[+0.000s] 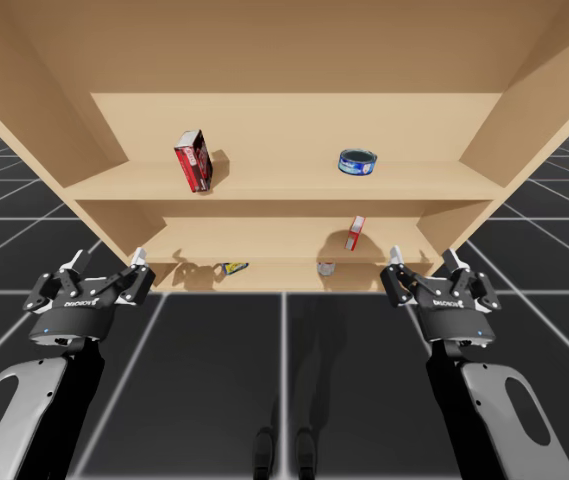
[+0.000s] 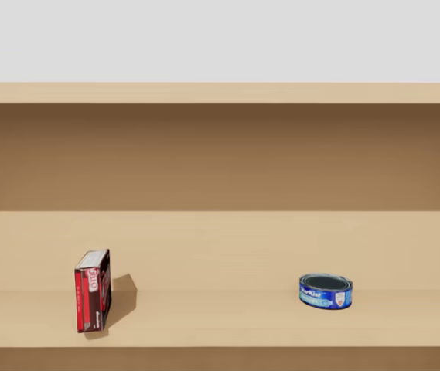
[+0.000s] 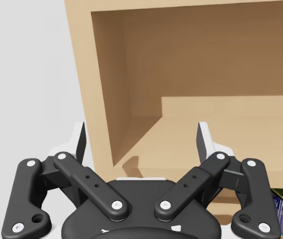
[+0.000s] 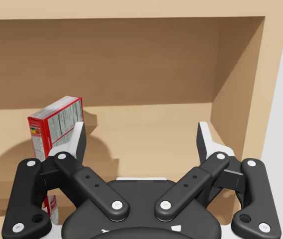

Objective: Look through the shelves, find the tuna can, and take it.

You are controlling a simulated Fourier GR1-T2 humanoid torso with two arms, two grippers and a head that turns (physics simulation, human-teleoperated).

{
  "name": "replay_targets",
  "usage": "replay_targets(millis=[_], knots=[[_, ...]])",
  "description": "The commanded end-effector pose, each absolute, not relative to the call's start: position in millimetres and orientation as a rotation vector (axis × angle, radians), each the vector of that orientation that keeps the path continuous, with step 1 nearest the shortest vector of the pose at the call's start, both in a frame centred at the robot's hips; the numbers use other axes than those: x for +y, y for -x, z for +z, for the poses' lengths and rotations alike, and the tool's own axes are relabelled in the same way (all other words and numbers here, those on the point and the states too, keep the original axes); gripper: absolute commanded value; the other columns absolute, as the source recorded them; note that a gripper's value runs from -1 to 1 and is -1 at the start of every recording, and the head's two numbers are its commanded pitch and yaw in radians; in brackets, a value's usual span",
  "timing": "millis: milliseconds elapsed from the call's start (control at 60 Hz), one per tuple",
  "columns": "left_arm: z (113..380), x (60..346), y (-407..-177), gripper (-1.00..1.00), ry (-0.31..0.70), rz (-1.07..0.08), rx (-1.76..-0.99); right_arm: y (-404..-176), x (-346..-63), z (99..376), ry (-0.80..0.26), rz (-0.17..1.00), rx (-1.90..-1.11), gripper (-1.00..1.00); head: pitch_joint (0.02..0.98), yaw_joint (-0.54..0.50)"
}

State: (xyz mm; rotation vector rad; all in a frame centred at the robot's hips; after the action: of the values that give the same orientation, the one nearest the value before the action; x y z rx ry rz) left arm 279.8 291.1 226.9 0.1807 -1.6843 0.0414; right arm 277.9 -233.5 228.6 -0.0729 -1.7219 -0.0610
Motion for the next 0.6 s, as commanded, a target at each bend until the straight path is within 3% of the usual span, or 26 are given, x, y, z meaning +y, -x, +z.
replay_targets(millis=[17,100,183,417,600], knots=[[226.9,291.5,-279.8,-1.0,-0.181,0.042,-1.684,-275.7,-232.3,227.6,0.04,-0.068,-1.741,-1.0,0.061,0.0],[226.8,291.5,-279.7,-1.0,-0.178,0.039,-1.679,-277.6,-231.8,228.0,0.051,-0.019,-1.68,-1.0,0.083,-0.01],[226.8,291.2,-279.7,-1.0,-0.178,0.037,-1.678,-278.1,-233.0,227.7,0.042,-0.02,-1.683,-1.0,0.136,-0.05],[226.6,290.6,-280.4,-1.0,-0.183,0.032,-1.679,-279.7,-234.7,227.5,0.039,-0.012,-1.683,-1.0,0.285,-0.27],[226.4,289.9,-280.3,-1.0,-0.184,0.031,-1.679,-279.9,-235.1,227.3,0.04,-0.009,-1.686,-1.0,0.303,-0.28]])
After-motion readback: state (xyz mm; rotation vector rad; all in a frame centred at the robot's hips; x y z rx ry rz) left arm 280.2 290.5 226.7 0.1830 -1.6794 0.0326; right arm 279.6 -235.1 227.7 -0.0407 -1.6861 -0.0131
